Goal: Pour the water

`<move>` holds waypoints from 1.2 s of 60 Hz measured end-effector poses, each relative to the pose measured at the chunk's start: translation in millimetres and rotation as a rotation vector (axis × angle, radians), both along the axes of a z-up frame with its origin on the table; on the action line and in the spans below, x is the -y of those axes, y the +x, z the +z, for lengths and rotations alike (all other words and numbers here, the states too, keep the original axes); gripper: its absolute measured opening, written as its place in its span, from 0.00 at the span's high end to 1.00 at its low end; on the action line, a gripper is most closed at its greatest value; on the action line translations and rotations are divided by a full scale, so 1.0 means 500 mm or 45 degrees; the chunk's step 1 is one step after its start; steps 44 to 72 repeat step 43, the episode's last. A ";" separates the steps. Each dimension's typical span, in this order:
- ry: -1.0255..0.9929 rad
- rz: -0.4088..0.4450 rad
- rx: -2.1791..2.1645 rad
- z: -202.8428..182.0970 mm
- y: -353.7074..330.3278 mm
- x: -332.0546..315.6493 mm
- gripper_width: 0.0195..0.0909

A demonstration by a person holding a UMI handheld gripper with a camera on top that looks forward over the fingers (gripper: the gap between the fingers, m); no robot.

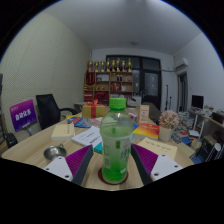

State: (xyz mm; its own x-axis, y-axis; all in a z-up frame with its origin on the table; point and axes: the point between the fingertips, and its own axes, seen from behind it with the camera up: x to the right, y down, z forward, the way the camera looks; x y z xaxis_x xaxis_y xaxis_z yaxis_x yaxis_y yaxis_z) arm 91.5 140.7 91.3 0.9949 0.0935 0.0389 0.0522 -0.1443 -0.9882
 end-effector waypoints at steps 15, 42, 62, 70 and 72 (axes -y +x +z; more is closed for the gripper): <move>0.071 -0.064 0.018 0.103 0.021 0.229 0.10; 0.066 -0.013 -0.052 0.164 -0.055 0.711 0.10; 0.068 -0.009 -0.056 0.164 -0.055 0.720 0.10; 0.068 -0.009 -0.056 0.164 -0.055 0.720 0.10; 0.068 -0.009 -0.056 0.164 -0.055 0.720 0.10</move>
